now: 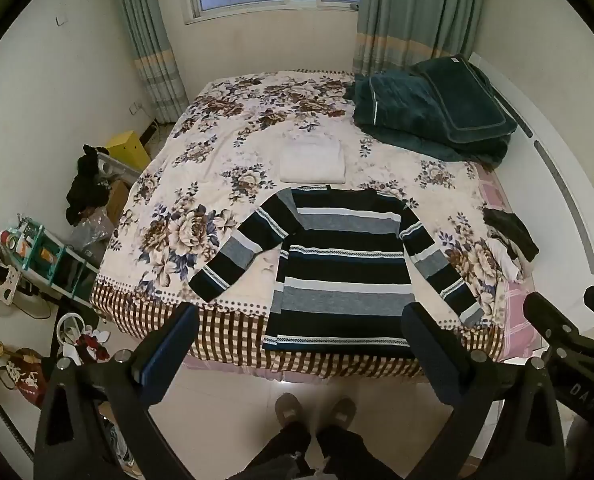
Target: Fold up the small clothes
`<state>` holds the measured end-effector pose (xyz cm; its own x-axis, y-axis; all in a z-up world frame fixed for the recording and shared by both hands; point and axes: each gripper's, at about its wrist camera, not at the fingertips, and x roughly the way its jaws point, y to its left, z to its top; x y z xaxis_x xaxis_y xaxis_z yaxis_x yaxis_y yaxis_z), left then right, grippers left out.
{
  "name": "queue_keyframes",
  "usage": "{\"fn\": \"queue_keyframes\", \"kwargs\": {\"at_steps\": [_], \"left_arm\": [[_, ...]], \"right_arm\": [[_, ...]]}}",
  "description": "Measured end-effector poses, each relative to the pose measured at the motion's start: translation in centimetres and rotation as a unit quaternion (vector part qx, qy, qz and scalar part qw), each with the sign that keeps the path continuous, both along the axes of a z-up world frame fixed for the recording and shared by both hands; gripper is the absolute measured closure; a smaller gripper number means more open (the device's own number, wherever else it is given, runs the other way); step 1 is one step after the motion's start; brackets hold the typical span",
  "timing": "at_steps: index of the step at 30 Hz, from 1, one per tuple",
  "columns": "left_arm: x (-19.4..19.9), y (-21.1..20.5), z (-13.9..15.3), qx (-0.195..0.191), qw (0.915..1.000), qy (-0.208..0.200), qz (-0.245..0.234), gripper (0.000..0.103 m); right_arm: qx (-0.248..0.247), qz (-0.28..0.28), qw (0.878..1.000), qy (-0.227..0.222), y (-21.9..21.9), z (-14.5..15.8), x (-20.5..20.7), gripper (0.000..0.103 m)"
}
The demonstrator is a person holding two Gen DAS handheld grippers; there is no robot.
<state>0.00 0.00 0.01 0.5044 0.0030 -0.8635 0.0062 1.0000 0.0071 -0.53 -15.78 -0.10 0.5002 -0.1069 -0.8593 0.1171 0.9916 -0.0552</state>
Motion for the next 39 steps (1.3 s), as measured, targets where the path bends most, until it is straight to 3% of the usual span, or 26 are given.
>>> {"fn": "queue_keyframes", "kwargs": {"at_steps": [39], "left_arm": [[0.7, 0.4, 0.4, 0.001, 1.0, -0.009, 0.0, 0.0]], "right_arm": [[0.002, 0.008, 1.0, 0.0, 1.1, 1.1, 0.2, 0.0]]}}
